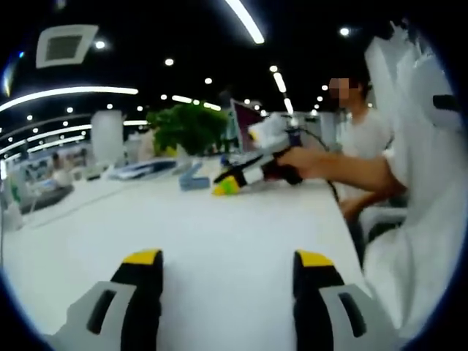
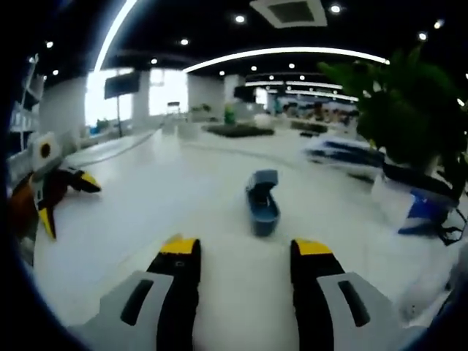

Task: Pick up the paper insert the paper into the punch align the paper edges press the punch to punch holes

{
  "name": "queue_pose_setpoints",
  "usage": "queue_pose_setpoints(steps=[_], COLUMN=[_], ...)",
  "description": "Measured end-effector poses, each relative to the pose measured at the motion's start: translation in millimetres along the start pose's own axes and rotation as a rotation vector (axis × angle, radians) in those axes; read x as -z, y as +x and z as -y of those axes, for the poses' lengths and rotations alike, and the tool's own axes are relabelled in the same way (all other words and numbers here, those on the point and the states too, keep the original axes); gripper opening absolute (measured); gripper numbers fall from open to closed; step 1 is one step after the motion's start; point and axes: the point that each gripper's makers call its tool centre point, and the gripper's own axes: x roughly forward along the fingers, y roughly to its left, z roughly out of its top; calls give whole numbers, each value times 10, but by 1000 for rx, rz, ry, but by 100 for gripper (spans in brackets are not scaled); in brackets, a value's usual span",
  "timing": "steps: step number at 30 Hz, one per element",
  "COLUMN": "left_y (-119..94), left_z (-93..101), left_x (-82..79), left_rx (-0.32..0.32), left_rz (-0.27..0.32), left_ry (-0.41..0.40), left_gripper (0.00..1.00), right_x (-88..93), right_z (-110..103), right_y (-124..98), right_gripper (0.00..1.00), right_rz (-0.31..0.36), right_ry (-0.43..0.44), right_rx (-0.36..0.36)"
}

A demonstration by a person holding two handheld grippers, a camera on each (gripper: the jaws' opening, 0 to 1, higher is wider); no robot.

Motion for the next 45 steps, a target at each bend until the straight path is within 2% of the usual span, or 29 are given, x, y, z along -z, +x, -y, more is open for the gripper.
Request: queue_pose_setpoints(steps=[7,11,13,17,21,24,25,29,35,36,41,45], left_y=[-52,-152,-201,-414,-678,-871,-892,-1160,-1561,-1612,-1802,-1974], left_z=[34,150,182,134,99,68,70,155,271,289,427,558], left_x=[-203,-271,-259,-160,-81,-99,-104,-169,-81,-90,-69,-10], left_rx=[0,-24,-34,-106,-197,-281,-287,-338,-432,-443,-457,-490], left_rz=[67,80,72,32,-5,-9,-8,-3,-106,-107,-121,-168], left_ry=[-59,-18,-31,-82,-127,-130,-134,-178,-189,-187,-265,-260], left_gripper=[85,90,90,90,90,90,90,90,90,90,90,90], right_x=[73,135,150,155,173,175,173,150,209,216,235,290], right_z=[-111,-335,-410,-628,-719,-770,-775,-811,-814,-830,-929,-970], right_y=[-246,-429,-490,-699,-856,-987,-1005,-1283,-1722,-1789,-2078,-2335], right_gripper=[62,71,72,75,79,79,79,81,81,81,80,80], right_rz=[-18,-44,-51,-63,-78,-78,-77,-65,-104,-108,-119,-135], right_ry=[0,2,-11,-4,4,10,12,23,-1,-3,18,37], right_rx=[25,23,19,-16,-28,-38,-40,-35,8,10,-13,-17])
